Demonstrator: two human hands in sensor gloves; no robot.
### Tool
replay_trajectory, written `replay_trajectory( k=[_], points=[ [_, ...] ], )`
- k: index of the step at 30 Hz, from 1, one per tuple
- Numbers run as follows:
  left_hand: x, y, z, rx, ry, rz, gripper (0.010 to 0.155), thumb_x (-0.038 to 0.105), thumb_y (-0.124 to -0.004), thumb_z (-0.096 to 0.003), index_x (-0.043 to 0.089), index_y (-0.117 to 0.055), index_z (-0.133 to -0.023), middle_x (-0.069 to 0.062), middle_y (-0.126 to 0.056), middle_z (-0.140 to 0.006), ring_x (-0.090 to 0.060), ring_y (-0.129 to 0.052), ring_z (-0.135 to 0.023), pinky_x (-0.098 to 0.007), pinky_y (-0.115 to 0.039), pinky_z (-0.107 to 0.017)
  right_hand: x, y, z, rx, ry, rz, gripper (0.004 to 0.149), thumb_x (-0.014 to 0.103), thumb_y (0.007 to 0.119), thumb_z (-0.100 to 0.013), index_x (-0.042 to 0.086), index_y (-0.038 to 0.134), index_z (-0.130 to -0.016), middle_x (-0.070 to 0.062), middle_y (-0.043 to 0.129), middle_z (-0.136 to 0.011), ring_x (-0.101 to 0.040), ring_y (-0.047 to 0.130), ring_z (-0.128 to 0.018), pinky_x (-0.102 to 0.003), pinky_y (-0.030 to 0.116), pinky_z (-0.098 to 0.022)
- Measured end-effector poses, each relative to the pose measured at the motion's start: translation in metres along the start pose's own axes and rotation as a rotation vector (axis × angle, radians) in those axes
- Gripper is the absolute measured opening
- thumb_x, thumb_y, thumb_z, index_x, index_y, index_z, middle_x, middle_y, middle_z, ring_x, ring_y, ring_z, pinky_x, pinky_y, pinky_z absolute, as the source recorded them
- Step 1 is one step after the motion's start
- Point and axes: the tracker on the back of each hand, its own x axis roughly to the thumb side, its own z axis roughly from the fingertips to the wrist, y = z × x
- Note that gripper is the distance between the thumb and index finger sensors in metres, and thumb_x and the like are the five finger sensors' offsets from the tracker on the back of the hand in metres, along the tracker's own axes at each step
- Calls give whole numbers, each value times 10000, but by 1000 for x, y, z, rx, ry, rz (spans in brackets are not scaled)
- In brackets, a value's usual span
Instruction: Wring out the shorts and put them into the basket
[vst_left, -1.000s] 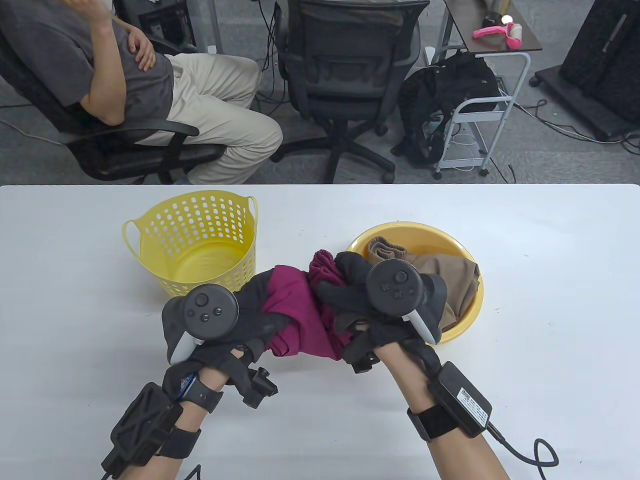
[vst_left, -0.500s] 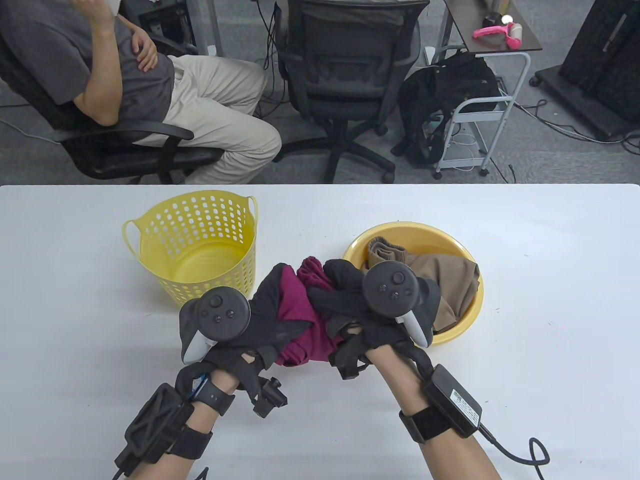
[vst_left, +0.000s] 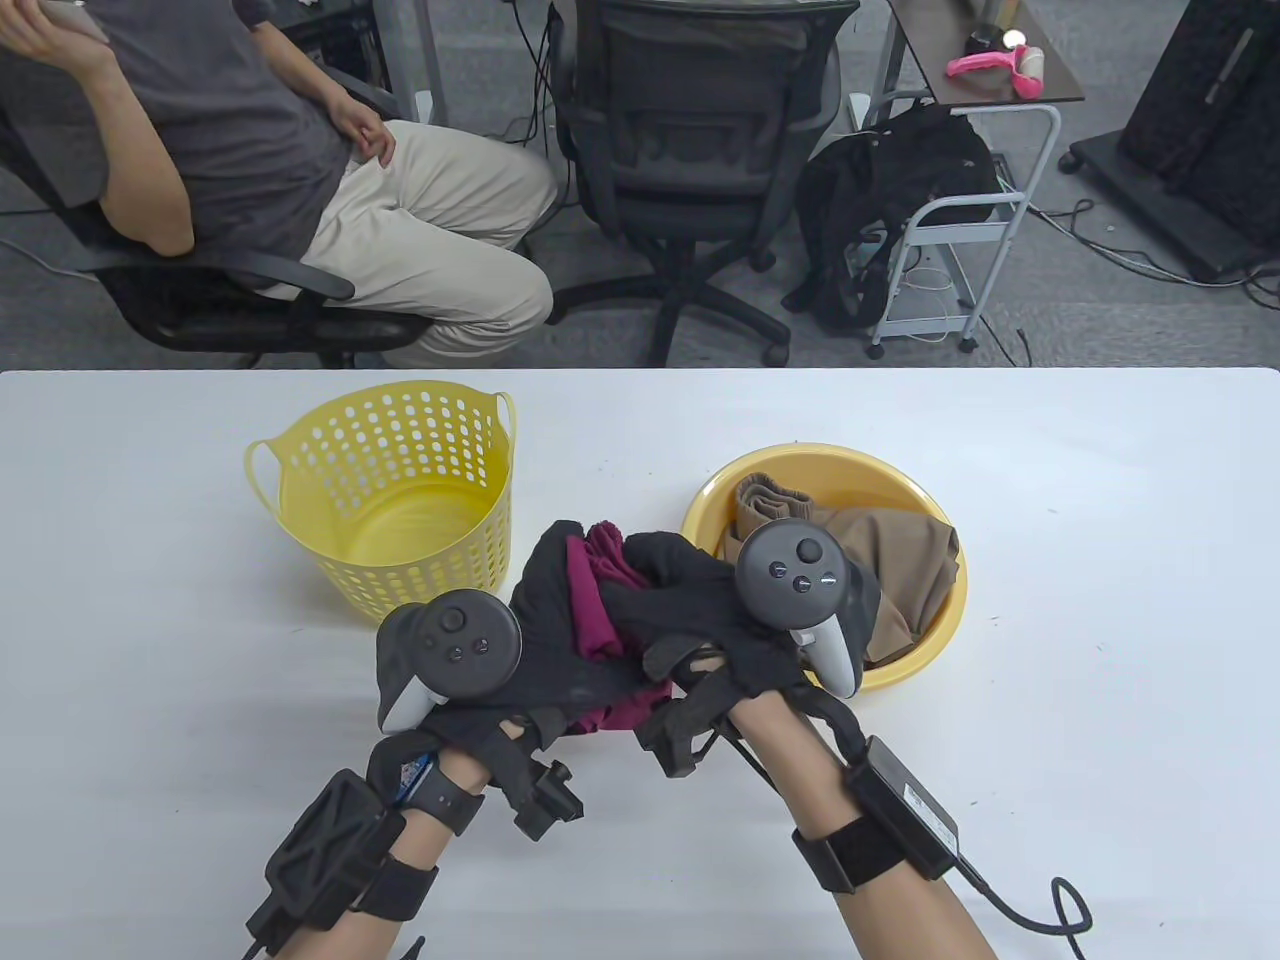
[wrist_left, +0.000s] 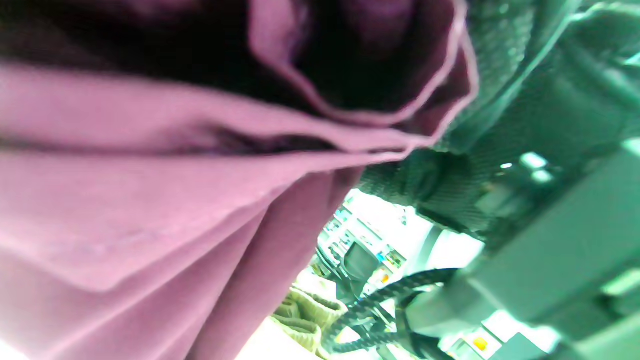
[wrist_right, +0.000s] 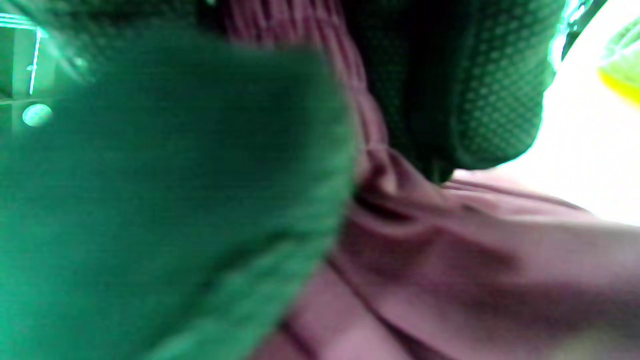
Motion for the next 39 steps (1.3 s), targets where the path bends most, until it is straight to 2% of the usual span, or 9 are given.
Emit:
replay_trajectory(
  k=[8, 21, 27, 39],
  points=[
    [-1, 2, 1, 61, 25, -22, 1240, 505, -1019, -379, -21, -158, -1099, -409, -297, -1148, -702, -525, -1009, -775, -527, -613, 1, 3, 2, 61, 2, -111, 602, 438, 920, -484, 8, 776, -880, -288, 872, -802, -429, 1042, -579, -455, 960, -417],
    [-4, 6, 2, 114, 31, -22, 1209, 547, -1044, -346, 29, -257, -1104, -357, -425, -1149, -652, -647, -1000, -757, -590, -608, 0, 5, 2, 109, -36, -172, 567, 451, 941, -469, 46, 807, -844, -263, 868, -821, -439, 1020, -604, -478, 934, -445],
    [-5, 9, 2, 142, 21, -21, 1138, 541, -1057, -349, 75, -333, -1092, -309, -512, -1140, -611, -708, -998, -740, -620, -611, 1, 6, 2, 119, -49, -187, 561, 454, 944, -467, 54, 808, -836, -256, 863, -827, -444, 1001, -625, -491, 916, -463],
    [-9, 15, 4, 189, 24, -6, 931, 488, -1048, -420, 131, -456, -1044, -204, -702, -1049, -492, -857, -932, -709, -679, -604, -1, 7, 2, 169, -61, -243, 535, 467, 928, -478, 101, 811, -851, -241, 851, -836, -448, 963, -680, -520, 875, -502]
  ],
)
